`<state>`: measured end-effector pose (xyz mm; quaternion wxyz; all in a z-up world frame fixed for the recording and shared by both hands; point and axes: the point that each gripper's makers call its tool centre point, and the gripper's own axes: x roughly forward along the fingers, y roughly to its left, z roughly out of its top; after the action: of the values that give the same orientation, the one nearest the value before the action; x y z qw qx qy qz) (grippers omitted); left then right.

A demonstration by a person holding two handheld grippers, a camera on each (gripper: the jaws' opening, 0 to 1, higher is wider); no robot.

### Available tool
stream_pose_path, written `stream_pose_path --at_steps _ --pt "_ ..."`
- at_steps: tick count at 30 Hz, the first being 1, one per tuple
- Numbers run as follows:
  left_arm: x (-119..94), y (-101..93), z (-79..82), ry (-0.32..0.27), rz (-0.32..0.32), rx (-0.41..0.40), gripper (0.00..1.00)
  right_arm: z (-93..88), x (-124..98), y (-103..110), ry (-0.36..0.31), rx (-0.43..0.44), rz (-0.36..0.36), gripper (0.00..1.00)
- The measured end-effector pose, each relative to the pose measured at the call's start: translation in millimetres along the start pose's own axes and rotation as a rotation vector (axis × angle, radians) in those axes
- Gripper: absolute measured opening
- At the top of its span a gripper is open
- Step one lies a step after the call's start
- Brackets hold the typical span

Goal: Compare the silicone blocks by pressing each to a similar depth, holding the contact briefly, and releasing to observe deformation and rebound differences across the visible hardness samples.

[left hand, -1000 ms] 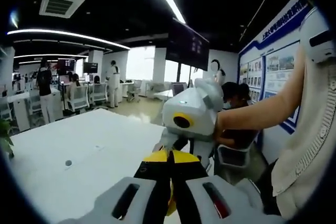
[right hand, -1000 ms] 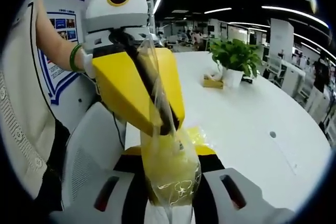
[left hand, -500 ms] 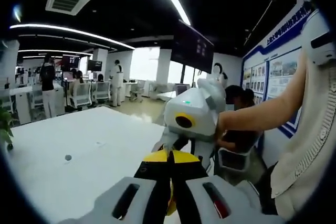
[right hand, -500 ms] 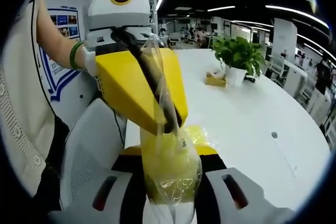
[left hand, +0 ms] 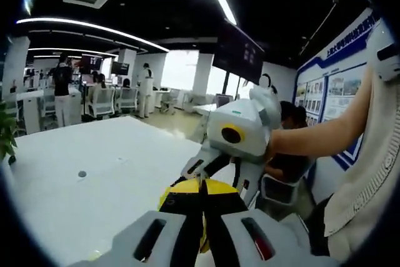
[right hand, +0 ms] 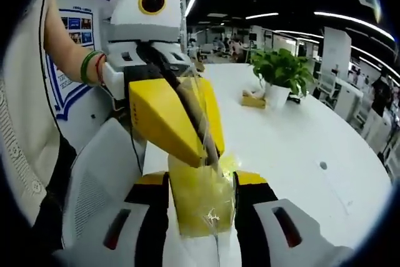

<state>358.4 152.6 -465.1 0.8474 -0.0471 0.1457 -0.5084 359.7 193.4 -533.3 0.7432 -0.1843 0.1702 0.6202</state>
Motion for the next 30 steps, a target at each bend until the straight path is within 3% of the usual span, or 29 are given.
stream_pose_path --at_steps 5,11,13,18,22,25,30 --pt "4 8.4 -14.0 0.018 0.025 -0.044 0.0 -19.3 -20 -1 -0.007 0.119 -0.059 0.63" --pt "15 17.0 -38.9 0.063 0.056 -0.103 0.0 -52.6 -58 6 -0.034 0.277 -0.172 0.67" --pt "19 19.6 -44.4 0.068 0.062 -0.13 0.0 -56.5 -69 7 -0.051 0.296 -0.215 0.67" --pt "32 23.9 -57.9 0.076 0.075 -0.166 0.0 -65.5 -95 14 -0.1 0.443 -0.31 0.74" --pt "48 29.6 -68.0 0.078 0.084 -0.22 0.0 -79.3 -115 11 -0.143 0.553 -0.42 0.72" --pt "63 36.4 -73.9 0.071 0.091 -0.268 0.0 -87.3 -124 13 -0.206 0.657 -0.438 0.72" --pt "89 46.4 -85.2 0.059 0.088 -0.354 0.0 -113.7 -129 22 -0.113 0.641 -0.446 0.7"
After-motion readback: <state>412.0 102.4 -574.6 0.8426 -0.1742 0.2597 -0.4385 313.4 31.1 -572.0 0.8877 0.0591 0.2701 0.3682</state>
